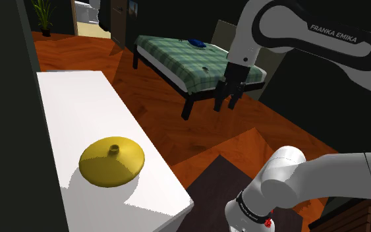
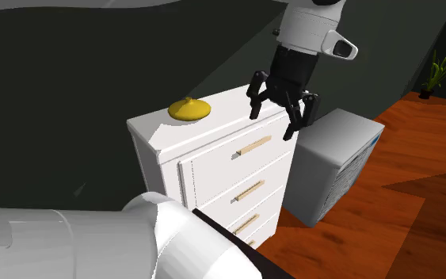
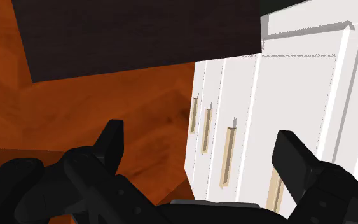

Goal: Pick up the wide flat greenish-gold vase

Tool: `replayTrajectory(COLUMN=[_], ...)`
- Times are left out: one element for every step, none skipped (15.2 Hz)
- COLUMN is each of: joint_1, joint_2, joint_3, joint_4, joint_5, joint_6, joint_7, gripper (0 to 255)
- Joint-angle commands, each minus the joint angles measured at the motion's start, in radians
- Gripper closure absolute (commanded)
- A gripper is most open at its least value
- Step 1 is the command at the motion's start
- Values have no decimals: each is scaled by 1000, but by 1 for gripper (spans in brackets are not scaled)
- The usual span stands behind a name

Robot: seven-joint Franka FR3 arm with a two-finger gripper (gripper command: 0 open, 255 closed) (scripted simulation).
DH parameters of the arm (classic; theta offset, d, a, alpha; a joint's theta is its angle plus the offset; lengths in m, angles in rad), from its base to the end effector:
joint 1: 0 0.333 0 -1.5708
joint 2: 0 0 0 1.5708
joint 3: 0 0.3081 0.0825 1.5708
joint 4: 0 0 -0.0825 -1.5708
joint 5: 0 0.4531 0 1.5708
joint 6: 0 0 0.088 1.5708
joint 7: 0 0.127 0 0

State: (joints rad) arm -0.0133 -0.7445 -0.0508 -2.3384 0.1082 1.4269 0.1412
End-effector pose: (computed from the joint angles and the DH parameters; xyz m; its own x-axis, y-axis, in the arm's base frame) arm 0.3725 -0.0114 0.5486 0.9686 -0.1676 -0.1837 -0.1909 -0.9746 -0.1174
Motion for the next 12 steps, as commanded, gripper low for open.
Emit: replayTrajectory(joint_1=[0, 9, 18, 27, 36, 45, 54, 62, 70, 78, 85, 92], joint_2=[0, 12, 25, 39, 54, 70, 87, 105, 123, 143, 163, 184], joint_3=[0, 19, 38, 57, 76, 95, 113, 132, 150, 168, 186, 203], joint_4=[0, 4, 10, 16, 24, 32, 42, 53, 64, 77, 91, 106], joint_5=[0, 19, 37, 54, 71, 87, 103, 118, 132, 145, 158, 170], joint_6=[0, 10, 19, 30, 40, 50, 61, 72, 82, 93, 104, 115], joint_7=[0, 20, 39, 59, 78, 97, 116, 135, 153, 172, 190, 208], gripper=[0, 0, 0, 0, 0, 0, 0, 0, 0, 0, 0, 0])
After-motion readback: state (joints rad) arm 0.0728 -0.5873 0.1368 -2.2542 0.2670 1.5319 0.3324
